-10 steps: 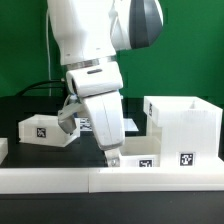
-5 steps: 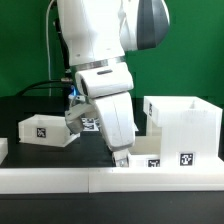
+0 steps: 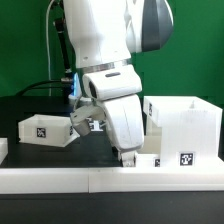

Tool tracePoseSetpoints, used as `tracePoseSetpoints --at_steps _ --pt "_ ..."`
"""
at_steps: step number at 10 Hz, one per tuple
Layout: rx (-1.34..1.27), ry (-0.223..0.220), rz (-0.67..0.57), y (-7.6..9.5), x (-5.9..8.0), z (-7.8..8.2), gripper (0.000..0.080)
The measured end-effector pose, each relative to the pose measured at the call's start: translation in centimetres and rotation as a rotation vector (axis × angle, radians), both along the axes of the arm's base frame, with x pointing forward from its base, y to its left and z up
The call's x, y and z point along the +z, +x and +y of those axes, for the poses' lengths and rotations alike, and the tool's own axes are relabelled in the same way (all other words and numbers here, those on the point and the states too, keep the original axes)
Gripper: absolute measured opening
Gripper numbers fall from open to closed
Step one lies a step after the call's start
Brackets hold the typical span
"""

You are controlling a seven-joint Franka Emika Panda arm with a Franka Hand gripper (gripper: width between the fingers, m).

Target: Assemble drawer

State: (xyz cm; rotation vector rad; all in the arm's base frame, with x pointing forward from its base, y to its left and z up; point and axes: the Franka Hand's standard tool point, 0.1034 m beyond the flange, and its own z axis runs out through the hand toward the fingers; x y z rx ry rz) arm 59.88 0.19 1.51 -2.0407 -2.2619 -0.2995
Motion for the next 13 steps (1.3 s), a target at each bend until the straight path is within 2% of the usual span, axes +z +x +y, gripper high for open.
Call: tracePoseSetpoints --at_steps 3,5,8,11,12,13 --pt "0.012 -0.040 -0.012 0.2 -0.1 0.0 0.0649" --pt "-0.027 -0.037 -0.016 0.1 -0.2 -1.3 0.0649" --pt "0.001 -0.043 -0.019 0.2 0.3 -1.6 0.0649" --pt "0.011 -0.040 -0.019 0.7 1.4 -0.4 0.0649" --pt "-0.006 -0.037 -0.017 0.8 1.4 0.0 0.0649" --pt "-0.026 -0.034 -0.006 0.4 0.8 0.0 0.0649"
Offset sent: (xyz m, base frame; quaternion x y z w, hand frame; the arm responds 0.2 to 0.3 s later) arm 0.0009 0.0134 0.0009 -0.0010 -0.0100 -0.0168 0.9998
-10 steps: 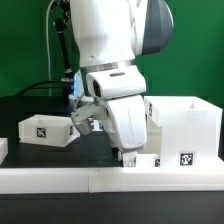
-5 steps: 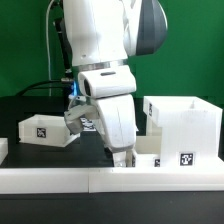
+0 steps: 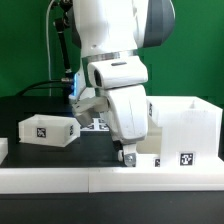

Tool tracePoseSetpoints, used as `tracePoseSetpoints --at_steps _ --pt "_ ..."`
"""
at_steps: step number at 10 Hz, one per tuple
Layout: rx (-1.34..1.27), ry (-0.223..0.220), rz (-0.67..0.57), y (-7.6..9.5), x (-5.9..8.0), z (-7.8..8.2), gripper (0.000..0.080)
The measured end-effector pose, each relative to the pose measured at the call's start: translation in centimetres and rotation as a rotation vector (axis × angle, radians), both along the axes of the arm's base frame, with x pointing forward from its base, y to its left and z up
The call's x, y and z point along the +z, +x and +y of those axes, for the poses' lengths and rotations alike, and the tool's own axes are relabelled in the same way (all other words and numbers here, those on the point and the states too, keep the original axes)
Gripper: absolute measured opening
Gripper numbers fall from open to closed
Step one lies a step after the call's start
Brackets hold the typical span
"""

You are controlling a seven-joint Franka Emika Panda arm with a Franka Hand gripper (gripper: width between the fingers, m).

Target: Assemble drawer

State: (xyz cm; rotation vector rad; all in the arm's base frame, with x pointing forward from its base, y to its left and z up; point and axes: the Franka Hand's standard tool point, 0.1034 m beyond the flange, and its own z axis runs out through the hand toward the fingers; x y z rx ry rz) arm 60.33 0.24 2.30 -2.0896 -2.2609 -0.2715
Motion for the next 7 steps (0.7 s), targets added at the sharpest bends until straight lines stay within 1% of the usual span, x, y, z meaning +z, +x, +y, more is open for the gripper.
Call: tracePoseSetpoints --at_steps 2,4,5,7 --pt "-0.035 0.003 0.008 -0.2 -0.3 0.3 0.0649" --pt "-0.028 0.006 0.006 -0.1 -0.1 2.6 0.0649" --pt "-0.030 0.008 0.007 0.0 -0.1 3.2 0.0649" --pt "-0.036 0.007 0.016 -0.3 -0.6 3.1 0.0649"
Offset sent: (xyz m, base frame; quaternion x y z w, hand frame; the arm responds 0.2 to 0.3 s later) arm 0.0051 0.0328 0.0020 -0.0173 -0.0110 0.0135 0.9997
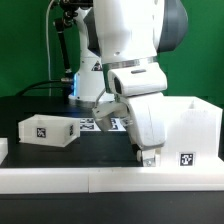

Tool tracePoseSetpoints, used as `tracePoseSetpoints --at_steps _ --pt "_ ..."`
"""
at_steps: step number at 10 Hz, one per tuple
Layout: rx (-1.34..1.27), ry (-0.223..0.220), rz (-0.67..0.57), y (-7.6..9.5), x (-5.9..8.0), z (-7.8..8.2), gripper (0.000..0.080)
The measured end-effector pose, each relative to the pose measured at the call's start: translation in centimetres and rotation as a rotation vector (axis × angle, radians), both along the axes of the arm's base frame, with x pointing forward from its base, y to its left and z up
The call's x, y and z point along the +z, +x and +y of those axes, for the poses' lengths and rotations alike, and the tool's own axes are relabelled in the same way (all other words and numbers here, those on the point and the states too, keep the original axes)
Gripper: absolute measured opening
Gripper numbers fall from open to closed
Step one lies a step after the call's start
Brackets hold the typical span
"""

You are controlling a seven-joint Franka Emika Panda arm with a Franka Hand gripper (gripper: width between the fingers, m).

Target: Assemble drawer

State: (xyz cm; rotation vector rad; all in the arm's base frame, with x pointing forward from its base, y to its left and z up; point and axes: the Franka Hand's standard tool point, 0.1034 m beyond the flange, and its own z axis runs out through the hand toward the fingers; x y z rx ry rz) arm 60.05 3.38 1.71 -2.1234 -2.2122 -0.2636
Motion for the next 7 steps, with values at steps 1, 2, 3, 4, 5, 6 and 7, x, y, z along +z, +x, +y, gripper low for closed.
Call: tracePoseSetpoints --at_steps 1,2,3,4,5,6,7 --pt "0.000 0.000 0.000 0.0 0.0 0.0 0.0649" --pt "0.000 0.000 0.000 0.0 0.0 0.0 0.0649" --pt "0.037 -0.007 0.005 -0.1 -0.1 -0.7 0.0649" --pt "0.056 -0.015 0.016 0.0 0.0 -2.5 0.0649" --pt "0.045 -0.018 0.015 0.1 0.2 -4.2 0.0649" --pt "0.042 -0.019 0.011 0.0 0.6 -5.2 0.0649" --pt "0.027 -0.020 0.010 -0.1 0.6 -6.2 0.0649"
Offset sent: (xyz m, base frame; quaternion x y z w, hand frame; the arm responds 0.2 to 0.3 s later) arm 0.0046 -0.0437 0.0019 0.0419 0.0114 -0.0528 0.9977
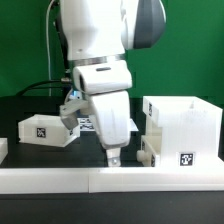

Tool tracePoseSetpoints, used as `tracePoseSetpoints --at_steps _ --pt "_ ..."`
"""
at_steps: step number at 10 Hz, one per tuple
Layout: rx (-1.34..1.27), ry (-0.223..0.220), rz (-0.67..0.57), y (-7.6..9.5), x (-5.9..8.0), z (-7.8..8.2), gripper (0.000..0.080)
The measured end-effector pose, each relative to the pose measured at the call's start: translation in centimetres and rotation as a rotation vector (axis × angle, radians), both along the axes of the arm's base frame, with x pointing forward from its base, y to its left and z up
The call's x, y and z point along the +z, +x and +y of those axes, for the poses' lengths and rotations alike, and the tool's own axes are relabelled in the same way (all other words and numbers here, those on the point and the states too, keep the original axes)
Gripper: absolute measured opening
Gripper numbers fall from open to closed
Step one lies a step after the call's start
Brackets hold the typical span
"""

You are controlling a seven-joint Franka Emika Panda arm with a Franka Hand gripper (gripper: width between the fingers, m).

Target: Assemble drawer

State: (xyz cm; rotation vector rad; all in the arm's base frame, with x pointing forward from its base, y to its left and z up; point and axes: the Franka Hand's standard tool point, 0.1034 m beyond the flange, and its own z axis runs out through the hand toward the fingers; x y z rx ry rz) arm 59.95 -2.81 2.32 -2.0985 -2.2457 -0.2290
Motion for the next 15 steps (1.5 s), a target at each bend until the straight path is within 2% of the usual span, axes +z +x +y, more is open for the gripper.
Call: tracePoseSetpoints --at_steps 5,7,9,11,15 --pt "-0.047 -0.015 0.015 -3.1 0.6 -3.2 0.0649" --pt "-0.106 -0.032 -0.003 -5.3 1.7 -4.4 0.0649" --pt "-0.126 -0.041 -0.002 -6.9 2.1 -5.3 0.0649" --pt "-0.171 -0.032 0.006 -6.7 1.9 -5.0 0.0649" --pt "-0.426 -0.009 0.040 -6.8 1.8 -5.0 0.0649"
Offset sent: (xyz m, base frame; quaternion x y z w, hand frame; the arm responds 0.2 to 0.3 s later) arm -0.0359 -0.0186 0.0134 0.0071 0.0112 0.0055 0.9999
